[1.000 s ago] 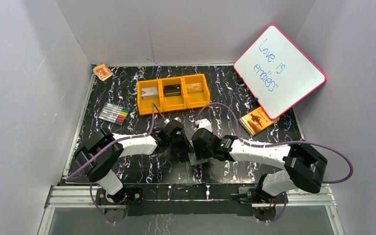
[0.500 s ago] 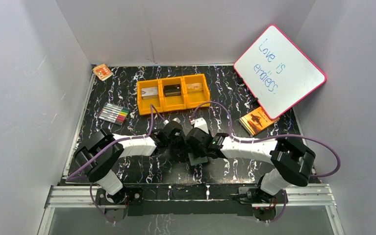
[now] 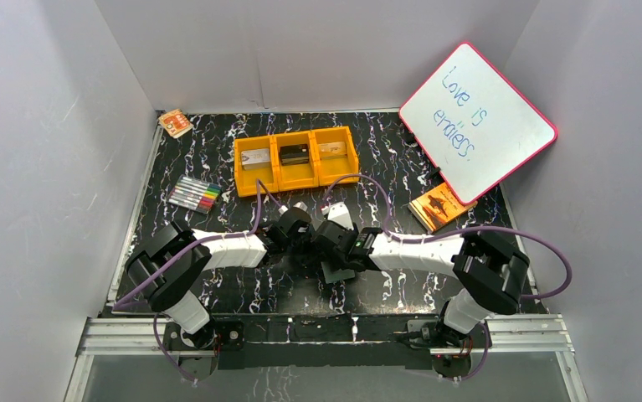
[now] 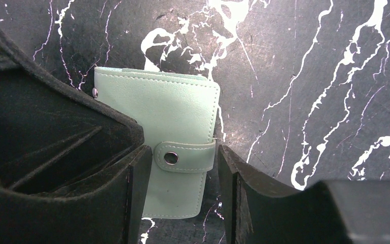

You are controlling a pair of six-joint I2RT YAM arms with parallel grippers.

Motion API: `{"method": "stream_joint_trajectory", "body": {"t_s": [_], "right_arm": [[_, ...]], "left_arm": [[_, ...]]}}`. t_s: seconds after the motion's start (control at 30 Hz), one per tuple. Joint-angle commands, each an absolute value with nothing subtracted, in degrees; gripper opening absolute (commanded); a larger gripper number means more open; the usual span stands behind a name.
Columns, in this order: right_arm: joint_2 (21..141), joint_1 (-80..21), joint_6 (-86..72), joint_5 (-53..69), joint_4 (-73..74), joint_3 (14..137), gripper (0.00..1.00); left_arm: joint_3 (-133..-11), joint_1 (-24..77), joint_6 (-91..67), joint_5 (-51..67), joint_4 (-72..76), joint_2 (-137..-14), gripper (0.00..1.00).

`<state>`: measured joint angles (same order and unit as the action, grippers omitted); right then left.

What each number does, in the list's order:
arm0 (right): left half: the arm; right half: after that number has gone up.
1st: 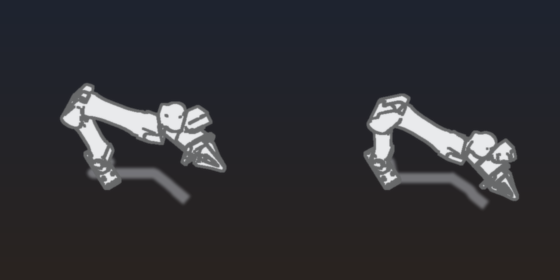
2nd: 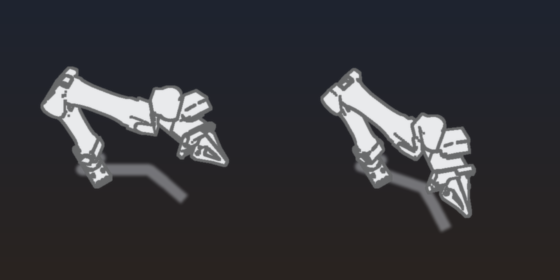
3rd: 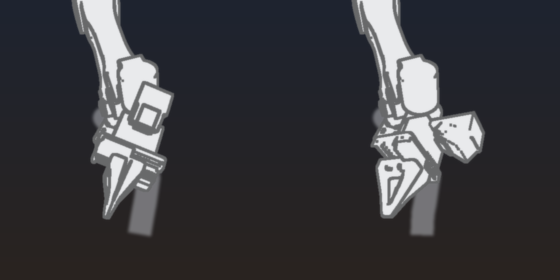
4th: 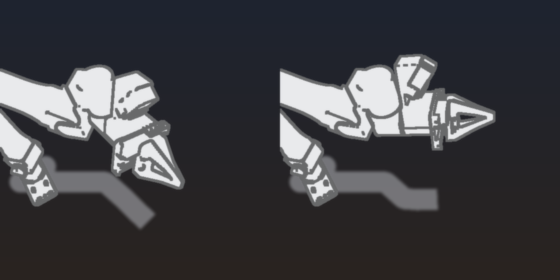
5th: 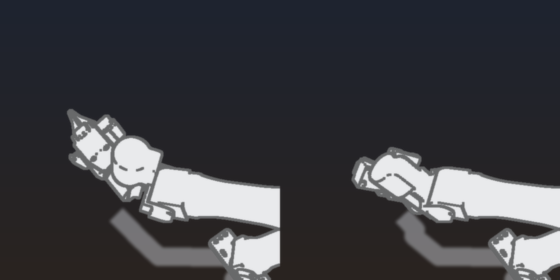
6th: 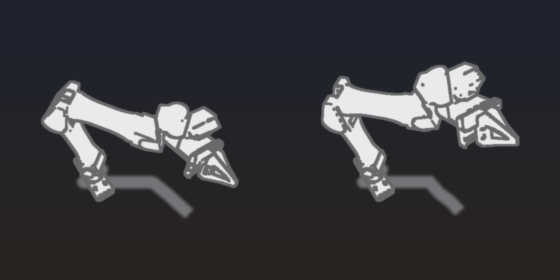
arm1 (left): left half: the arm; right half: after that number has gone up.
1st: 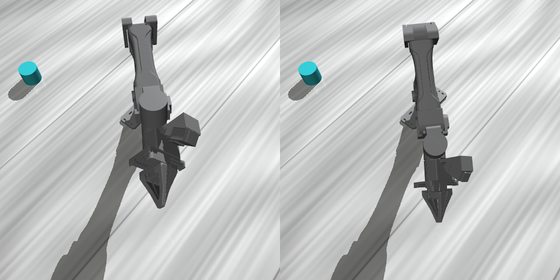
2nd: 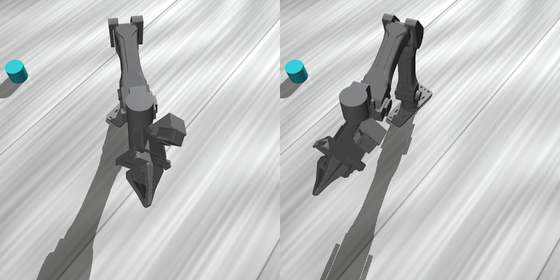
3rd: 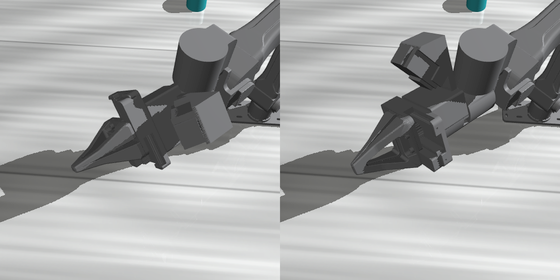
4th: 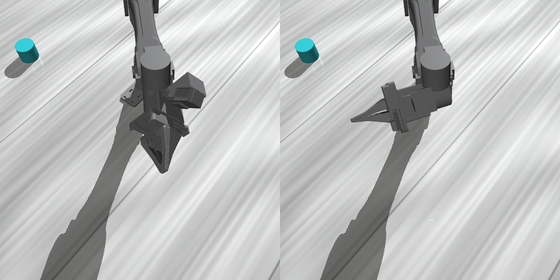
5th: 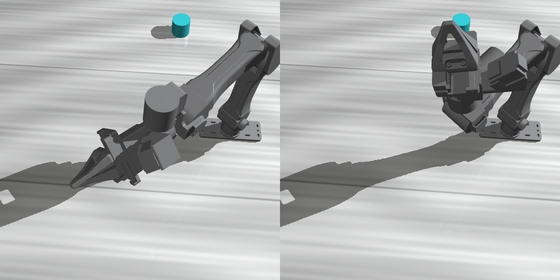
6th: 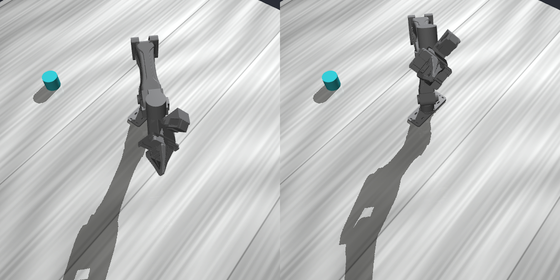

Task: Put the credit cards into the card holder
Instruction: Open the card holder at the center of the board.

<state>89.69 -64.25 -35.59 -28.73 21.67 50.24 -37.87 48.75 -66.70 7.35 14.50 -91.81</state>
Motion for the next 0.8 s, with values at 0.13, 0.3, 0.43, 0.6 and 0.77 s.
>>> {"method": "stream_joint_trajectory", "body": {"t_s": [0.13,0.3,0.43,0.6,0.77], "right_arm": [[90.95,-64.92,-36.16,-34.1,25.78,51.9,0.51],[90.2,-64.94,-36.63,-34.4,26.17,51.42,0.45],[89.8,-65.01,-36.96,-34.7,26.45,51.21,0.41],[88.67,-65.02,-37.27,-35.15,26.72,51.06,0.36],[88.1,-65.12,-37.59,-34.7,26.67,50.91,0.28]], "left_arm": [[-35.82,48.78,-65.81,6.07,7.83,-91.63,0.0],[-36.03,48.82,-65.62,5.59,6.92,-91.88,0.0],[-35.99,48.78,-65.63,5.51,6.86,-92.15,0.0],[-35.99,48.78,-65.59,5.37,6.6,-92.41,0.0],[-35.93,48.78,-65.64,5.35,6.59,-92.61,0.0]]}}
